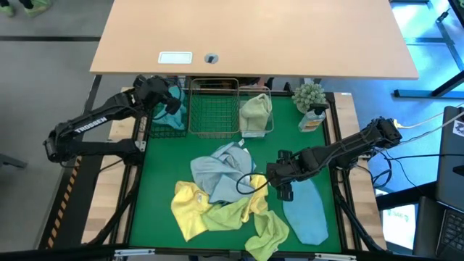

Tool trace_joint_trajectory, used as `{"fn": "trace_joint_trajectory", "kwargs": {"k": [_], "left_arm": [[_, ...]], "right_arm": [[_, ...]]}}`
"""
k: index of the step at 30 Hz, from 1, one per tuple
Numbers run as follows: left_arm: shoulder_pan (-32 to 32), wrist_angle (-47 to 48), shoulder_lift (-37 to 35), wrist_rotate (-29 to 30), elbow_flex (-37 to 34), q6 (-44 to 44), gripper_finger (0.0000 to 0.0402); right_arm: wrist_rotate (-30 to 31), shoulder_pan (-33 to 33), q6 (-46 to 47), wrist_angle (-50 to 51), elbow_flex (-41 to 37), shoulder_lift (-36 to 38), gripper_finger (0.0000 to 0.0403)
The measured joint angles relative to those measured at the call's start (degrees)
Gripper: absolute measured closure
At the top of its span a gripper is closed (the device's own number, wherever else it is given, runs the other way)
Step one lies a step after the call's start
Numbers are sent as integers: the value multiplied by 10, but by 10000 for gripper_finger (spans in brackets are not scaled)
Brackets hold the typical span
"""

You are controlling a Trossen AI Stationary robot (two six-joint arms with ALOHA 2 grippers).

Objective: Sort microfiber towel by color & place in baskets
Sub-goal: Put the blue microfiber cloth into the black wire basket

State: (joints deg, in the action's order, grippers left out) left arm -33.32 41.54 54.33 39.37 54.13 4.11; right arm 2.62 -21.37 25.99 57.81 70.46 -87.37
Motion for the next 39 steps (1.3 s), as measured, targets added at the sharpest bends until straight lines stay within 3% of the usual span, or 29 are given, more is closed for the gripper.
{"fn": "trace_joint_trajectory", "kwargs": {"k": [6,12,23,35,39], "left_arm": [[0,0,0,-74,0,18,286],[1,0,0,-130,0,18,286],[1,0,0,-136,0,15,285],[1,0,0,-136,0,14,285],[1,-1,0,-136,0,13,285]], "right_arm": [[-37,-16,73,57,0,0,178],[-65,-74,144,43,-48,-1,178],[-127,-152,238,-44,-193,-1,178],[-133,-150,239,-148,-293,3,179],[-125,-150,233,-149,-296,2,206]]}}
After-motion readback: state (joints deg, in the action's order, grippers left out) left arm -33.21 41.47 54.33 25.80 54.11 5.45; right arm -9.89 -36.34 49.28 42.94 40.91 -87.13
